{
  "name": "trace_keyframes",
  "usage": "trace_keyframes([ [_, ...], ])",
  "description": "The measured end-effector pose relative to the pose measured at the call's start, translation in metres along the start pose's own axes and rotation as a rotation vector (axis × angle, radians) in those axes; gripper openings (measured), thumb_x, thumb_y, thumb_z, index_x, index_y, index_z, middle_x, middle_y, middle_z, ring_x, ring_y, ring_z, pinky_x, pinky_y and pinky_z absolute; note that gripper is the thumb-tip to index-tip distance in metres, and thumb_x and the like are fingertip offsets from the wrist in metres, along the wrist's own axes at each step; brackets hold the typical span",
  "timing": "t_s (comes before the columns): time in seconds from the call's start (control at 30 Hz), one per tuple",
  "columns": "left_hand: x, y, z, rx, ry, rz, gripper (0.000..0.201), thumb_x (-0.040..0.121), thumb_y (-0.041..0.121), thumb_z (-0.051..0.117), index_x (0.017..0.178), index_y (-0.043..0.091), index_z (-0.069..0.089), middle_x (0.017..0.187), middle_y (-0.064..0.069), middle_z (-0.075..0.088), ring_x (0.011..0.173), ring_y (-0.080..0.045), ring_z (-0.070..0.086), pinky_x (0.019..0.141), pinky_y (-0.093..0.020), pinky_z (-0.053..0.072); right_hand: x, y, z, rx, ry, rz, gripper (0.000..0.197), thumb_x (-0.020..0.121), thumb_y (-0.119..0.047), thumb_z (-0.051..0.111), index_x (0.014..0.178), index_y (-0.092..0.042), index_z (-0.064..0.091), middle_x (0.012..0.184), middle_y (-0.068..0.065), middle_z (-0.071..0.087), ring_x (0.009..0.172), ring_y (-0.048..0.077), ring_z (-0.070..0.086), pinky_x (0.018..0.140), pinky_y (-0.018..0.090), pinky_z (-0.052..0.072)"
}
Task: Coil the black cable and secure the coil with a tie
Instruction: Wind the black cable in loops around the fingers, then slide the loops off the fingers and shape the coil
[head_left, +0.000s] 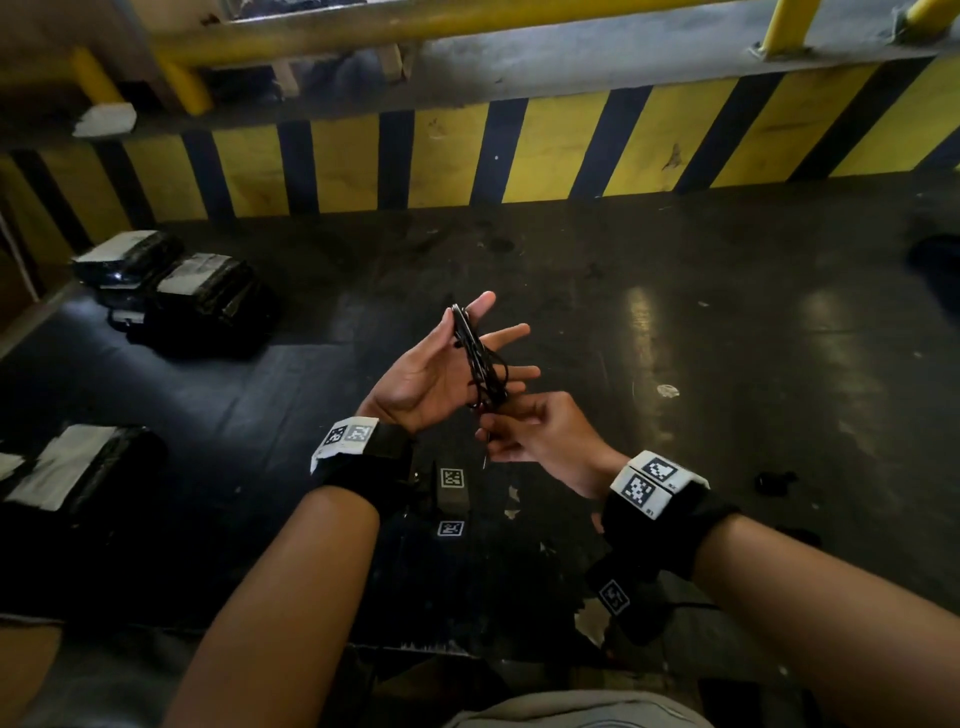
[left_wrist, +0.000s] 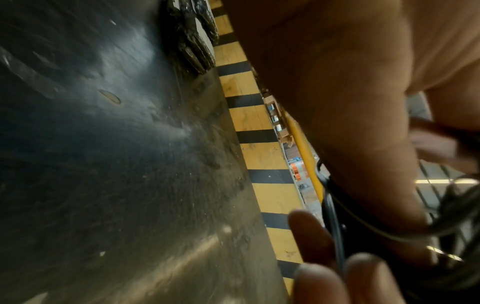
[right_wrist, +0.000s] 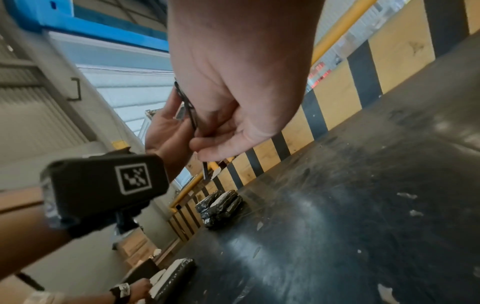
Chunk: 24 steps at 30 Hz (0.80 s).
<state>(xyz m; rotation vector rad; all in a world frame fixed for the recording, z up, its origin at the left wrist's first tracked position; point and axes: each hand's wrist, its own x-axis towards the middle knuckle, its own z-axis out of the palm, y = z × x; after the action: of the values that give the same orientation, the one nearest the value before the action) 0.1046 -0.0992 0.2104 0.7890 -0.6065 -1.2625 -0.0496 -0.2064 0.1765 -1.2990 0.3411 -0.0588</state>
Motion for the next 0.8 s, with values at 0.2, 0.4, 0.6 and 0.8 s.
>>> trace_keyframes([
  [0.2,-0.005,-0.006,-0.005,-0.107,0.211,0.009,0.038,0.107,0.037,0.029,0.111,0.018,0.061,0.149,-0.016,0.052,0.139,-0.043,0.045,0.116,-0.065,0.024,0.005,0.001,0.003,0.155,0.027,0.137,0.017,0.099,0.0,0.055,0.104,-0.001,0.071,0.092,0.012,0.072,0.081,0.018,0.071,0.087,0.035,0.062],
  [0.4,-0.008,-0.014,-0.012,-0.313,0.317,0.067,0.028,0.097,0.026,0.036,0.075,0.016,0.05,0.063,0.002,0.046,0.071,-0.016,0.053,0.107,-0.043,0.041,0.015,-0.011,-0.005,0.357,0.142,0.259,0.039,0.1,-0.026,0.046,0.097,0.002,0.072,0.089,0.016,0.076,0.079,0.024,0.073,0.083,0.036,0.061],
  [0.6,-0.003,-0.032,-0.015,-0.325,0.395,0.121,0.031,0.086,0.029,0.039,0.057,0.018,0.042,0.054,0.001,0.037,0.06,-0.017,0.043,0.089,-0.037,0.042,0.031,-0.012,-0.009,0.154,0.208,0.233,0.033,0.095,-0.037,0.066,0.103,-0.006,0.076,0.088,0.014,0.074,0.076,0.02,0.072,0.082,0.035,0.063],
  [0.8,-0.001,-0.046,-0.015,-0.293,0.523,0.14,0.058,0.093,0.053,0.046,0.048,0.02,0.034,0.048,0.001,0.033,0.058,-0.018,0.043,0.082,-0.037,0.042,0.038,-0.011,-0.021,0.079,0.225,0.237,0.034,0.094,-0.018,0.07,0.12,0.004,0.066,0.092,0.013,0.075,0.074,0.016,0.075,0.071,0.03,0.065],
])
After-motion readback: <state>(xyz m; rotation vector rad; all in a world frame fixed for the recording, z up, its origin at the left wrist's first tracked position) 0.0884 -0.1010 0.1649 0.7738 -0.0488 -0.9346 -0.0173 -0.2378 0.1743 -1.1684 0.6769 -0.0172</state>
